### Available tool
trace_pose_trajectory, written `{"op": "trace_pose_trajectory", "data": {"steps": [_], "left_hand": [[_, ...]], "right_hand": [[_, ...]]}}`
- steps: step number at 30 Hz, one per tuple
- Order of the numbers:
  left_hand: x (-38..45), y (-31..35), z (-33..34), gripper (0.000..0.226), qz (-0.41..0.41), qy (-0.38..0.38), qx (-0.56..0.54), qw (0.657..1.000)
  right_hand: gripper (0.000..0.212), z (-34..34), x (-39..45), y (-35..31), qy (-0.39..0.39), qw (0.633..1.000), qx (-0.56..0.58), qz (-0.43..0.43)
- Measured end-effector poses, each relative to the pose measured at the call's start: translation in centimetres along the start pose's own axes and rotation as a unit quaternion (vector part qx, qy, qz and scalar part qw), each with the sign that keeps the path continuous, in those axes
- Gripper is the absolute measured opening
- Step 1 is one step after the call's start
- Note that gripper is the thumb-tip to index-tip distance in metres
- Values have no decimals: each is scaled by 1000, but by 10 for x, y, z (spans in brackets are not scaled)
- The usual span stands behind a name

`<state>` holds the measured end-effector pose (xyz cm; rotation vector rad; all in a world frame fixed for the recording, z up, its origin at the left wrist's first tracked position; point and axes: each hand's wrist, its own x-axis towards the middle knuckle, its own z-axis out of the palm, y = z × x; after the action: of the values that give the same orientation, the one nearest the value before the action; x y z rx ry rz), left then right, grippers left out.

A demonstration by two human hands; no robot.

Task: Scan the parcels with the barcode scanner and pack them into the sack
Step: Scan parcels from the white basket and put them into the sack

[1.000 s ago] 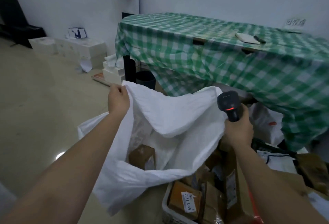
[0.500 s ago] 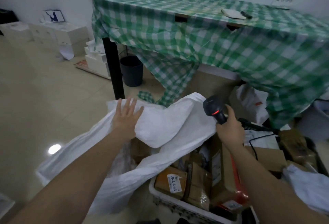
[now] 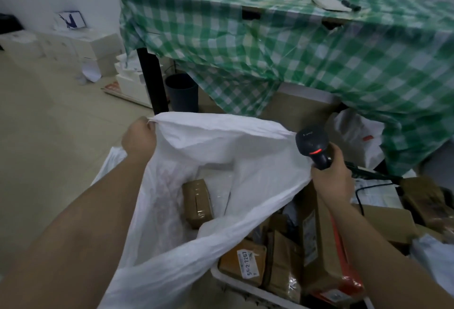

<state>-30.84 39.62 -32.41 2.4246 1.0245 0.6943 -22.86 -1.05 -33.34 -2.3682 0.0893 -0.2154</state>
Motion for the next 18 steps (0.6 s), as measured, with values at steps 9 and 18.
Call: {"op": "trace_pose_trajectory", "data": {"steps": [9,18], "left_hand": [[-6,9,15,73,3,-234,158,959],[-103,74,14,54,106,-245,-119,956]], "right_hand": [[68,7,1,-24,-16,999,16,-29],[50,-58,-32,-13,-23,998,3,-54]]}}
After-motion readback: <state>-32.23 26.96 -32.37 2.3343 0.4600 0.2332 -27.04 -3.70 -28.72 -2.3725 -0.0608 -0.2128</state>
